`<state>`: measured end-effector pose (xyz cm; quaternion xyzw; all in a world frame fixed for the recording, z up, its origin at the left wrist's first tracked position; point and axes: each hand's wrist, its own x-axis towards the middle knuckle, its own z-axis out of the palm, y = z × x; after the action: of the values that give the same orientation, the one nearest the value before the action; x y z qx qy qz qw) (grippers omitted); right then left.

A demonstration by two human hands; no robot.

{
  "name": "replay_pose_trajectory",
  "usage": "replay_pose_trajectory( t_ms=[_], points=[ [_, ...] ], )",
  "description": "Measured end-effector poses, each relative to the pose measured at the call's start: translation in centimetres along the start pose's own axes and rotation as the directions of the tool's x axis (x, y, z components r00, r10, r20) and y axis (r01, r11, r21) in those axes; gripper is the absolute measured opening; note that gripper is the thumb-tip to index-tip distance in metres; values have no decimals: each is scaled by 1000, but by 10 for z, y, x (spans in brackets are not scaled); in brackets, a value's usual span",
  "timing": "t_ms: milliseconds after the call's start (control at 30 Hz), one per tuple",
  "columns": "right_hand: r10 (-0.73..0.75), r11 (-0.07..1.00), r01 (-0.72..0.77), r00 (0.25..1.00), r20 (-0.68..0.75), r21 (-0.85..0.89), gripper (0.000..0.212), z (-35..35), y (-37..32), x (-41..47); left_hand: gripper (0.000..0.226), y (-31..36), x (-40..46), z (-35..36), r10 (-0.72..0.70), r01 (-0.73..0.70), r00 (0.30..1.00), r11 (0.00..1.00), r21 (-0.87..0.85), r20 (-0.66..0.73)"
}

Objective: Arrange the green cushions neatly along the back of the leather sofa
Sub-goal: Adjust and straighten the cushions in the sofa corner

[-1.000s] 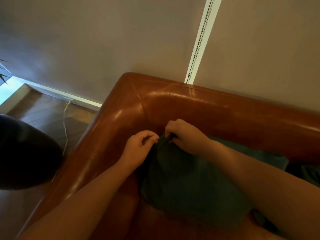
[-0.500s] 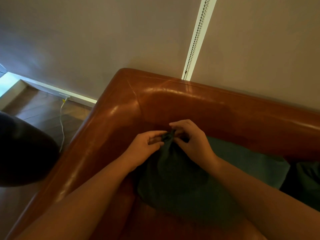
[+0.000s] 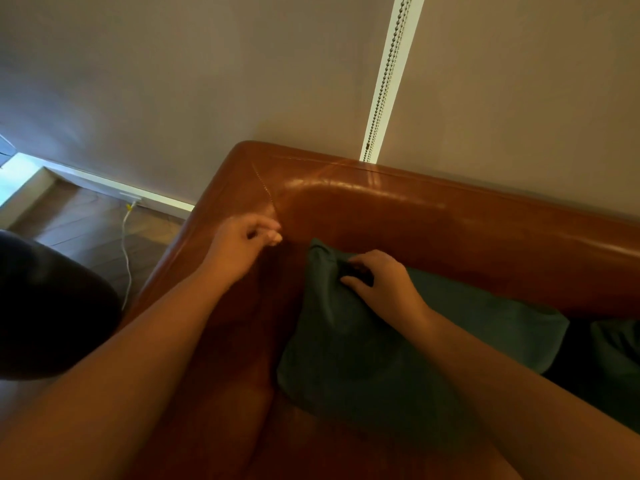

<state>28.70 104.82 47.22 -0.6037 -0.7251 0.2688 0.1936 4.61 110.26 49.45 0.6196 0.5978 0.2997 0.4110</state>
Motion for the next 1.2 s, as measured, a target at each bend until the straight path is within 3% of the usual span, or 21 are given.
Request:
replay_pose_trajectory(
  t_ms=[100,133,233,367,433,533,633,733,867,933,1000,1067,1200],
  points=[
    [27,999,-26,999,17,-27,24,-1,-2,5,20,-7,-14,16,-154,134,937,987,87,314],
    [30,999,-29,999,31,-27,22,-1,-4,6,22,-5,-19,27,-170,152,925,985,81,339],
    [43,999,-43,999,29,5,23,-2,-5,9,16,3,-27,61,-108,101,981,994,51,162],
    [-10,995,15,998,-54,95,25,-12,-4,6,16,12,-39,82,-172,163,985,965,-206,-27],
    [-55,993,58,998,-30,105,29,-20,-5,5,17,11,-44,86,-156,141,987,962,-235,-49],
    [-103,992,99,993,56,79,34,-26,-10,4,28,12,-48,88,-214,182,977,884,-431,-26],
    [-119,991,112,989,89,79,34,-30,-11,3,29,8,-44,83,-77,59,991,987,-151,-114],
    [-74,985,62,995,74,160,34,-37,-6,11,32,5,-37,74,35,-44,986,998,-50,-164],
    [-80,986,77,997,14,149,18,-35,-6,12,37,-1,-28,62,0,-6,995,998,-62,-99],
    [-57,997,55,998,22,54,7,-37,-5,9,29,-4,-22,54,-54,41,991,993,-107,-121],
    [-14,999,19,993,117,-42,17,-34,-2,4,12,-2,-20,46,-162,146,986,953,-265,-41],
    [33,994,-18,989,141,-104,31,-28,-2,0,31,0,-18,45,-193,212,977,908,-361,88],
    [91,969,-73,994,66,-234,31,-13,-8,0,25,4,-10,48,-135,128,991,968,-217,-18]
  ],
)
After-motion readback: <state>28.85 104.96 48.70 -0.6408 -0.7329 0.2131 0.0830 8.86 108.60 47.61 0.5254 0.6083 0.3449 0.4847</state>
